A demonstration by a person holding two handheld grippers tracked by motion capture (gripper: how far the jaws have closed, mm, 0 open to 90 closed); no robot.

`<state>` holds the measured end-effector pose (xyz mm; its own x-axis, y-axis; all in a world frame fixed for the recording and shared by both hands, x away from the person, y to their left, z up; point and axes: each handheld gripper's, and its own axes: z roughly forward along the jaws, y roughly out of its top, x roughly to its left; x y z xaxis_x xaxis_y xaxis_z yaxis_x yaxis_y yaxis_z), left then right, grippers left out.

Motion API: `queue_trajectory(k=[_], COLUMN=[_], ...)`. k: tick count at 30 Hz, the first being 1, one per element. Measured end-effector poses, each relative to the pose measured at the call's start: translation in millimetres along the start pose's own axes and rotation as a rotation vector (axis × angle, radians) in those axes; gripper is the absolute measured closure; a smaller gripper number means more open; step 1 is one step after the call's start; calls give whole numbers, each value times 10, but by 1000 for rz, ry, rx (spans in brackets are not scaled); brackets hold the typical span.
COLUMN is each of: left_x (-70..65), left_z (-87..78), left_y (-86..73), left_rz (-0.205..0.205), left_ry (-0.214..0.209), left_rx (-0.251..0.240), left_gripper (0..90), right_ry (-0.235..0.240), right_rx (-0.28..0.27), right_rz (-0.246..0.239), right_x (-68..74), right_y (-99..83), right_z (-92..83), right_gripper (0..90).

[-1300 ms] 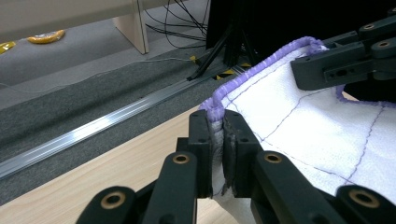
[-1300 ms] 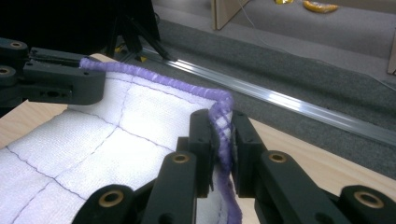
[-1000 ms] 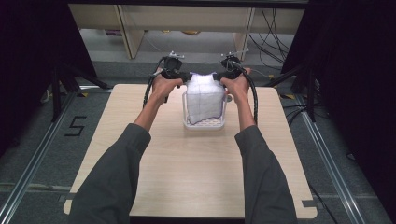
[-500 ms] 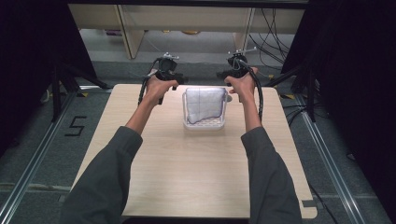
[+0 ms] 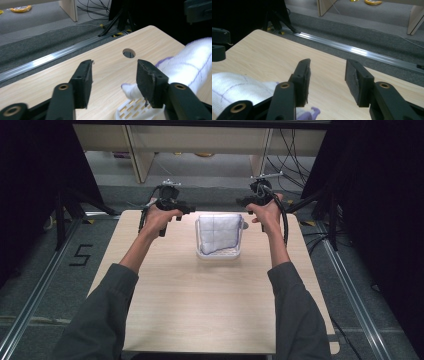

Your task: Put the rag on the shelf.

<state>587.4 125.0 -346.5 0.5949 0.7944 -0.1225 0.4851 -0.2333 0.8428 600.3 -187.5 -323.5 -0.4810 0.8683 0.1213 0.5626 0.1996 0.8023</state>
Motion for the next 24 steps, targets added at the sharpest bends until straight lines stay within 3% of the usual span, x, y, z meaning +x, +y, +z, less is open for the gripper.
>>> queue_trajectory(k=[4, 7, 10, 11, 13, 14, 18, 19, 20, 24], left_x=[20, 33, 23, 16, -1, -12, -57, -60, -77, -128], left_z=[-93, -153, -199, -208, -237, -247, -281, -287, -300, -335], left_y=[-75, -123, -177, -190, -225, -241, -292, -302, -322, -382], left_rz=[-51, -39, -68, -62, -42, -40, -21, -17, -15, -14], left_ry=[-19, -17, -23, -19, -22, -23, -30, -39, -40, -53], left_rx=[-34, -18, -28, -26, -12, -16, -2, 3, 0, -8], left_gripper=[434, 416, 395, 387, 381, 375, 353, 352, 351, 335], right_ry=[9, 7, 8, 10, 21, 18, 25, 37, 34, 41], right_rx=[-5, -6, 2, -16, -16, -10, -18, -22, -18, -17], right_rz=[-11, -17, 4, -26, -35, -12, -17, -42, -24, -43], right_x=[12, 6, 17, 3, 2, 25, 51, 40, 57, 81], right_y=[-24, -36, -50, -54, -62, -75, -103, -107, -117, -157], right_z=[-53, -81, -122, -122, -137, -143, -179, -184, -199, -253], right_gripper=[546, 540, 532, 532, 526, 520, 508, 500, 494, 459])
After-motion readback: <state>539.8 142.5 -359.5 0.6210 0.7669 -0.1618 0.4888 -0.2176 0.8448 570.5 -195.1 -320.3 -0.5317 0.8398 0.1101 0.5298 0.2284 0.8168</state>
